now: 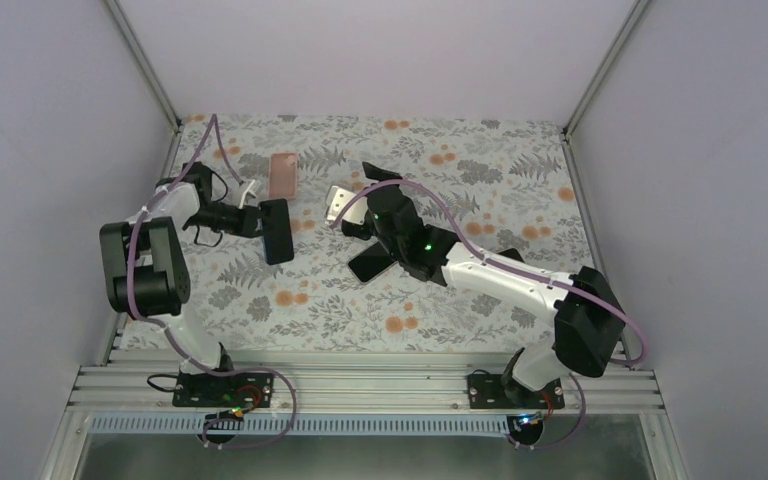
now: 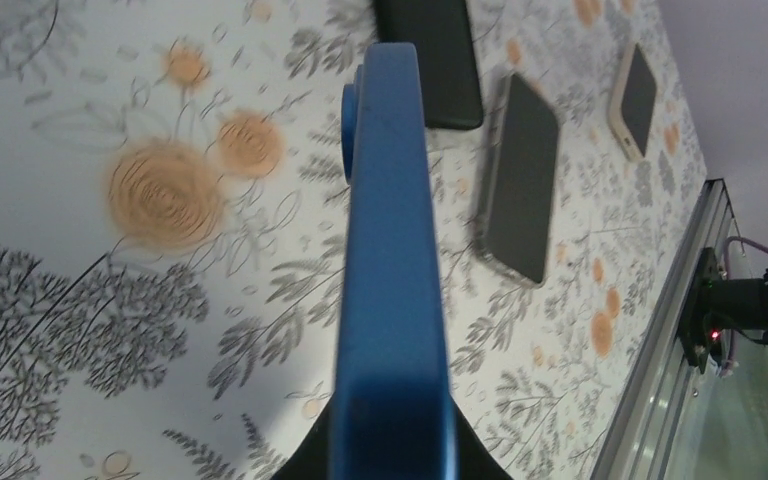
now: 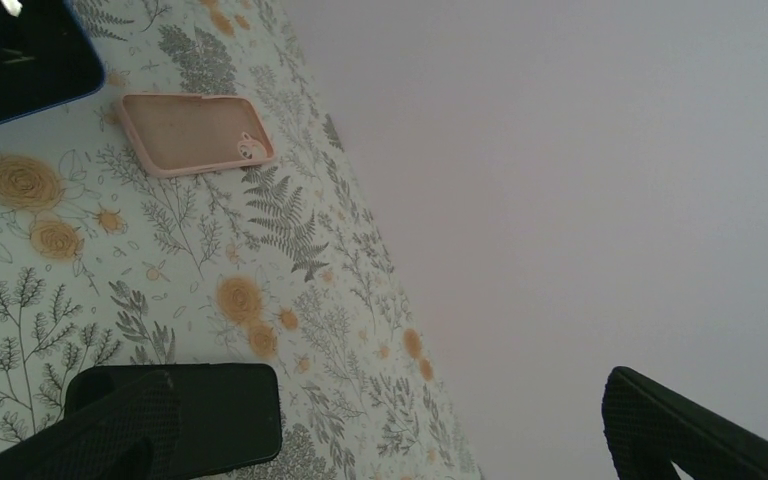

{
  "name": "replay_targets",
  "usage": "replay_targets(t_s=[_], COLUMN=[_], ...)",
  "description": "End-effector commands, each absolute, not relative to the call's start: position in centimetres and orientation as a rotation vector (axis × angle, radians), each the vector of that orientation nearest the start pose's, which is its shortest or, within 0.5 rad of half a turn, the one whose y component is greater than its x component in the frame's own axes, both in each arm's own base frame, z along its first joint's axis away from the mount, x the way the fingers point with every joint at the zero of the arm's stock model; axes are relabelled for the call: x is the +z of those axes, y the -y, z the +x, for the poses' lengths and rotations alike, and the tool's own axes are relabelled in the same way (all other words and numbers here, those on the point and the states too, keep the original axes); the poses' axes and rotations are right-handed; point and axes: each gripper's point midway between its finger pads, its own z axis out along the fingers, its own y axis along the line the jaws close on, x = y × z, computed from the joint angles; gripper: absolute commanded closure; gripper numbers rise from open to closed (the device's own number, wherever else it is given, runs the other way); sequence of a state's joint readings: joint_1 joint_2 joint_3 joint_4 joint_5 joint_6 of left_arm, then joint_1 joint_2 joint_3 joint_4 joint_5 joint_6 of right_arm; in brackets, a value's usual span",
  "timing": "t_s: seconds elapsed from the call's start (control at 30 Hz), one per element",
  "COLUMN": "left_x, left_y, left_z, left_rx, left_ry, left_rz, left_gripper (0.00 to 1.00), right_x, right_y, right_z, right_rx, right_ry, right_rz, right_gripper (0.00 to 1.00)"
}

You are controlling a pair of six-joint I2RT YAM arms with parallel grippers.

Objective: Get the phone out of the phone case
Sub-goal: Place the phone at the center of the board.

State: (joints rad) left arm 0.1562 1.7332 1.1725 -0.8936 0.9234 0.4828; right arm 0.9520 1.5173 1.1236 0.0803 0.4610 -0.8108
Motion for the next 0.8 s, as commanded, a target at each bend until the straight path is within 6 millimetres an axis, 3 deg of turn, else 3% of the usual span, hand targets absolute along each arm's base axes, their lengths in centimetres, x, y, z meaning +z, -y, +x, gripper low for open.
replay_targets(t_s=[0.0, 0.2, 0.47, 0.77], left_x=[10.3, 7.4, 5.5, 3.5], left_y=[7.9, 6.9, 6.3, 5.7], left_z=[34.0, 35.5, 38.2, 39.4], left_rx=[-1.153, -1.182, -1.212, -1.207], left_ry=[-2.467, -2.528, -2.558, -2.604], left_rz=[0.548, 0.514, 0.506, 0.508], left_gripper=[0.96, 0.95, 0.89, 0.84], right_x=[28.7, 28.5, 28.2, 28.1], right_y=[-33.7, -33.5, -33.1, -32.9], right_z=[33.6, 33.8, 34.2, 34.4], right_rx=[-0.299, -0.293, -0.300, -0.302], right_ry=[-1.411, -1.422, -1.433, -1.438], right_rz=[-1.172, -1.168, -1.163, -1.162], right_gripper=[0.01, 0.01, 0.01, 0.01])
